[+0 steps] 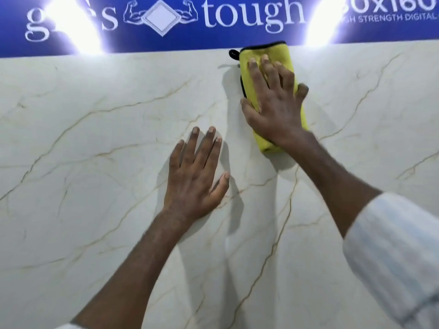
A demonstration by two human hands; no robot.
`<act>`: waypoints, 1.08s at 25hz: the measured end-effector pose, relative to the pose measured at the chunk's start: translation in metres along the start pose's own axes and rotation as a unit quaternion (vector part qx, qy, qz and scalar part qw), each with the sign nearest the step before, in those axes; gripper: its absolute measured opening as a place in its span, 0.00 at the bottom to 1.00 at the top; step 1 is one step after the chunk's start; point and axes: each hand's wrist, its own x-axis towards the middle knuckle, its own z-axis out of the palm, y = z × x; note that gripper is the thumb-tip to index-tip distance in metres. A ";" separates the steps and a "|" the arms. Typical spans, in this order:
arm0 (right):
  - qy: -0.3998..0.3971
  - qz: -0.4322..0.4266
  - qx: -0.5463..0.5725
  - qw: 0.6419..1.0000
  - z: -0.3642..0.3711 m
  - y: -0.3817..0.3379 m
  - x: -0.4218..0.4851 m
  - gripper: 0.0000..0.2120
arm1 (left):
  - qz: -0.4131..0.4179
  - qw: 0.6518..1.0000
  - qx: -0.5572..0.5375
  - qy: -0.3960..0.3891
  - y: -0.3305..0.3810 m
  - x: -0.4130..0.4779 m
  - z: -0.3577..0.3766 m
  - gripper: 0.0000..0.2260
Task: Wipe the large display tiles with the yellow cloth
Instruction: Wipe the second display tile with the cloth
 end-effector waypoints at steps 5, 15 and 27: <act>0.004 -0.046 -0.035 0.998 0.007 -0.010 -0.085 0.37 | -0.004 1.000 -0.002 -0.020 0.000 0.001 0.000 0.32; 0.004 -0.053 -0.049 0.997 0.007 -0.005 -0.056 0.38 | -0.005 0.999 -0.018 -0.046 0.001 0.000 -0.002 0.34; -0.030 0.025 -0.032 0.999 0.010 -0.037 -0.223 0.37 | 0.051 0.991 -0.062 -0.107 0.028 -0.143 -0.035 0.35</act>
